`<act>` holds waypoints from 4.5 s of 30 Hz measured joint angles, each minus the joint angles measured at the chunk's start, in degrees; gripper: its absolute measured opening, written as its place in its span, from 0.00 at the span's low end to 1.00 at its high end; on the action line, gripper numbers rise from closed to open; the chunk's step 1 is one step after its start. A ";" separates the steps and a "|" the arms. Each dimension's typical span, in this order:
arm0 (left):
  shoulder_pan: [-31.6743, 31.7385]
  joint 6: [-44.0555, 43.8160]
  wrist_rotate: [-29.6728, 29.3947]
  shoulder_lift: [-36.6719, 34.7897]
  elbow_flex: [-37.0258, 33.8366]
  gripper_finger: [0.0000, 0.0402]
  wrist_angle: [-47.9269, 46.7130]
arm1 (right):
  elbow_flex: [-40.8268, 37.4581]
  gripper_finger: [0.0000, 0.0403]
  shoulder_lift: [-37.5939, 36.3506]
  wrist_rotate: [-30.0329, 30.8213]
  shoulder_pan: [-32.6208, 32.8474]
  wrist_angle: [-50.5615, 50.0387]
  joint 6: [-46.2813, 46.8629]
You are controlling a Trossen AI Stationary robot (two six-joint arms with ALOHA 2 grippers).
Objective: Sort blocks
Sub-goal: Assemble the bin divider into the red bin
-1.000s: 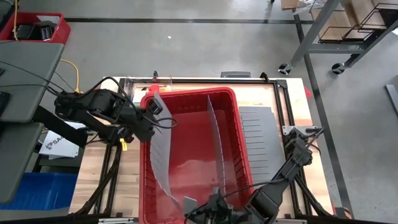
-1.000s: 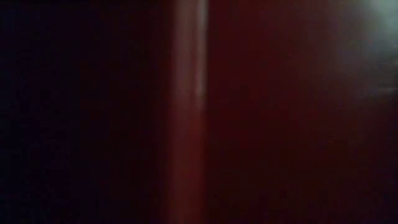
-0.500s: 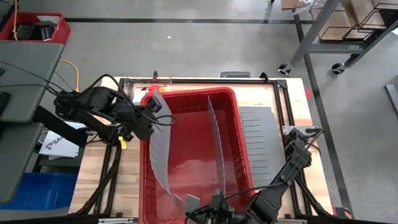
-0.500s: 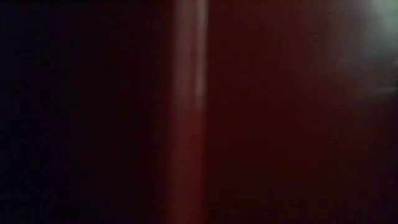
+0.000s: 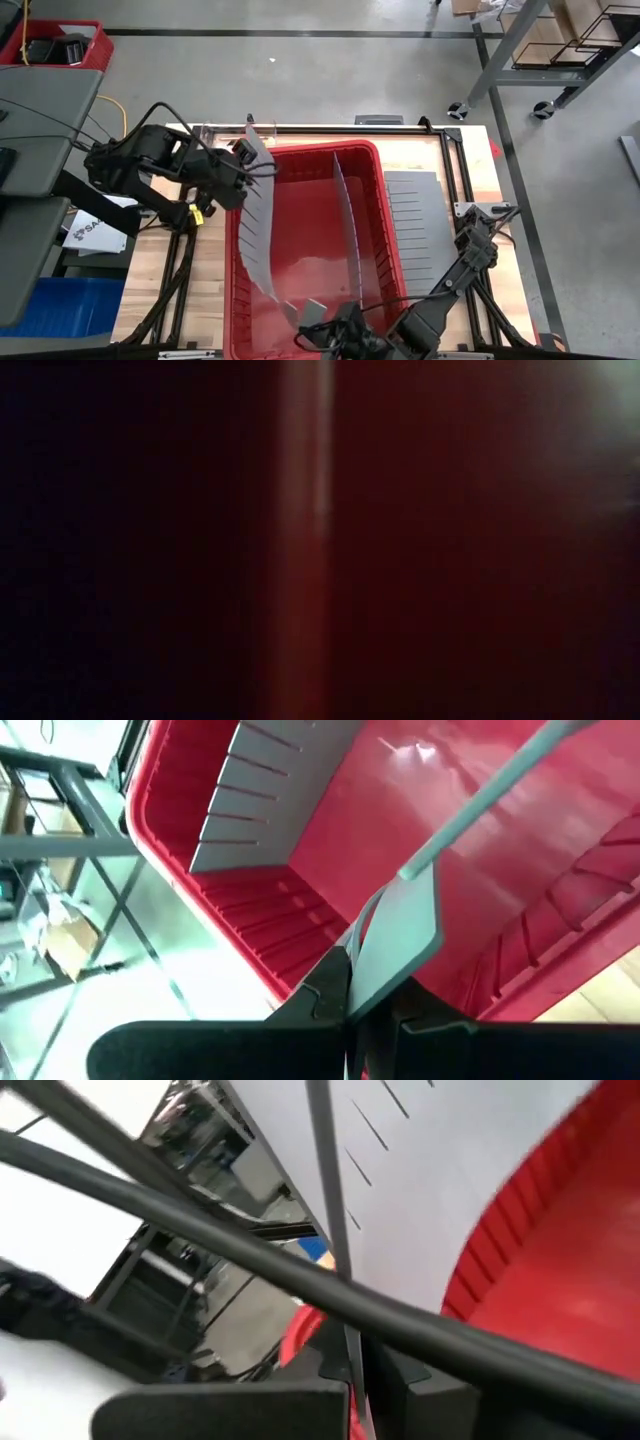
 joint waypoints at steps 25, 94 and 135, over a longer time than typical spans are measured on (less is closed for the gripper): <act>7.96 6.52 5.12 2.90 -0.09 0.00 1.68 | -0.02 0.00 0.06 -1.07 -0.50 1.85 -2.06; 10.36 13.27 2.03 2.19 1.03 0.00 3.10 | -0.01 0.00 -0.12 -6.10 -2.16 7.89 -7.46; 13.37 19.13 -0.78 2.23 1.01 0.00 4.98 | -0.01 0.00 -0.07 -6.79 -2.84 9.20 -11.00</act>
